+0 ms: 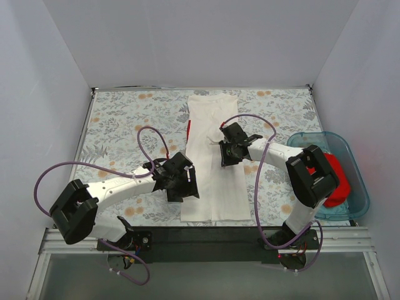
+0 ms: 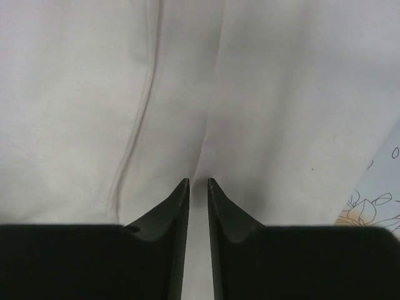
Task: Fold and stack the t-shirts
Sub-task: Fold the tshirt
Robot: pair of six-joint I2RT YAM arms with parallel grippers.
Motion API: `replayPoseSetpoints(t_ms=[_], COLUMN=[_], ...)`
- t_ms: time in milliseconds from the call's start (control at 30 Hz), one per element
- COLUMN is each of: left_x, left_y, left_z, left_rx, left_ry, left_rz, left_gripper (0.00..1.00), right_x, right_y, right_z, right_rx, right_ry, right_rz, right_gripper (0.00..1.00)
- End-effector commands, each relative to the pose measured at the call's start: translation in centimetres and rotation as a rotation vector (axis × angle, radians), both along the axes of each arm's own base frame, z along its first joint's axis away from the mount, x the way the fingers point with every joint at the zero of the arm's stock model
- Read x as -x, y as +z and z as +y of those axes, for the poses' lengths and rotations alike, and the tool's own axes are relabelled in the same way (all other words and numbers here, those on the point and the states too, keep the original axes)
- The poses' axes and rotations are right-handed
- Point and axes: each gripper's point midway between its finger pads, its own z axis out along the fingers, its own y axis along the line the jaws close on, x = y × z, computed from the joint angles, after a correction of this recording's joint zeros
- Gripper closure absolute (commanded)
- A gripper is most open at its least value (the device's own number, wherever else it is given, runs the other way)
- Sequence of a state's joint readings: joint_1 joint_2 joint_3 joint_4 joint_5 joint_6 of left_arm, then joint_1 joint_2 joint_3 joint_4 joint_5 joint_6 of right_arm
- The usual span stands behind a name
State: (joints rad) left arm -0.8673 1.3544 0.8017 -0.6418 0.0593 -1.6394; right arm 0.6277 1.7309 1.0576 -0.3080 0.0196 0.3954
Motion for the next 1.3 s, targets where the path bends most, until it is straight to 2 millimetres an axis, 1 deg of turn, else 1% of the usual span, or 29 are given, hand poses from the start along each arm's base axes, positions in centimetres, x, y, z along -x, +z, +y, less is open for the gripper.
replayPoseSetpoints(t_ms=[0, 67, 233, 333, 367, 400, 433, 533, 600, 633, 733, 867, 967, 1000, 1033, 1067, 1133, 1167, 1200, 1233, 1267], left_x=[-0.8, -0.8, -0.6, -0.5, -0.5, -0.4, -0.4, -0.4, -0.3, -0.3, -0.3, -0.2, -0.2, -0.2, -0.2, -0.1, -0.1, -0.1, 0.0, 0.0, 0.0], left_y=[1.0, 0.9, 0.8, 0.8, 0.7, 0.7, 0.7, 0.8, 0.6, 0.7, 0.6, 0.6, 0.5, 0.6, 0.5, 0.5, 0.4, 0.4, 0.4, 0.5, 0.5], left_z=[-0.8, -0.8, -0.9, -1.0, -1.0, -1.0, -1.1, -1.1, -1.0, -1.1, -1.2, -1.3, -1.3, -1.3, -1.3, -1.3, -1.3, -1.3, -1.3, -1.4, -1.4], left_rx=[0.017, 0.014, 0.01, 0.011, 0.01, 0.01, 0.01, 0.009, 0.005, 0.006, 0.005, 0.003, 0.0, 0.002, 0.0, -0.001, -0.001, -0.002, -0.003, 0.0, 0.0], left_ry=[0.009, 0.007, 0.003, 0.003, 0.001, 0.0, -0.003, -0.004, -0.006, -0.006, -0.01, -0.012, -0.014, -0.014, -0.015, -0.016, -0.016, -0.016, -0.017, -0.017, -0.016], left_rz=[-0.038, -0.035, -0.032, -0.031, -0.03, -0.03, -0.032, -0.033, -0.028, -0.029, -0.026, -0.026, -0.025, -0.025, -0.025, -0.022, -0.021, -0.02, -0.019, -0.019, -0.02], left_gripper=[0.33, 0.33, 0.33, 0.33, 0.34, 0.34, 0.34, 0.34, 0.34, 0.34, 0.33, 0.33, 0.33, 0.34, 0.33, 0.34, 0.34, 0.33, 0.33, 0.34, 0.33], right_x=[-0.7, -0.7, -0.5, -0.4, -0.4, -0.4, -0.2, -0.3, 0.2, 0.1, 0.3, 0.5, 0.8, 1.0, 1.1, 1.2, 1.5, 1.6, 1.7, 1.7, 1.8], right_y=[-0.2, -0.3, -0.7, -0.8, -0.7, -0.6, -0.5, 0.9, 1.6, 2.2, 3.0, 3.4, 2.5, 2.3, 1.7, 1.4, 1.3, 1.4, 1.5, 2.2, 2.7], right_z=[0.1, 0.1, 0.1, -0.1, 0.0, 0.0, 0.0, 0.4, 1.1, 1.3, 1.7, 2.0, 2.1, 2.4, 2.5, 2.7, 3.3, 3.4, 3.5, 3.4, 3.2], right_rx=[-0.005, -0.006, -0.003, 0.001, -0.001, -0.004, -0.009, -0.038, -0.08, -0.094, -0.116, -0.13, -0.127, -0.133, -0.127, -0.126, -0.13, -0.13, -0.126, -0.124, -0.119], right_ry=[-0.024, -0.022, -0.02, -0.02, -0.018, -0.018, -0.013, -0.004, 0.022, 0.027, 0.039, 0.049, 0.057, 0.067, 0.074, 0.087, 0.114, 0.12, 0.123, 0.128, 0.127], right_rz=[-0.018, -0.015, -0.006, -0.004, -0.006, -0.007, -0.004, -0.028, -0.015, -0.021, -0.02, -0.014, 0.018, 0.029, 0.047, 0.053, 0.066, 0.064, 0.06, 0.046, 0.038], right_gripper=[0.78, 0.82, 0.84, 0.9, 0.95, 0.99, 0.99, 0.99, 0.99, 0.99, 0.99, 0.99, 0.99, 0.97, 0.95, 0.89, 0.84, 0.79, 0.77, 0.75, 0.7])
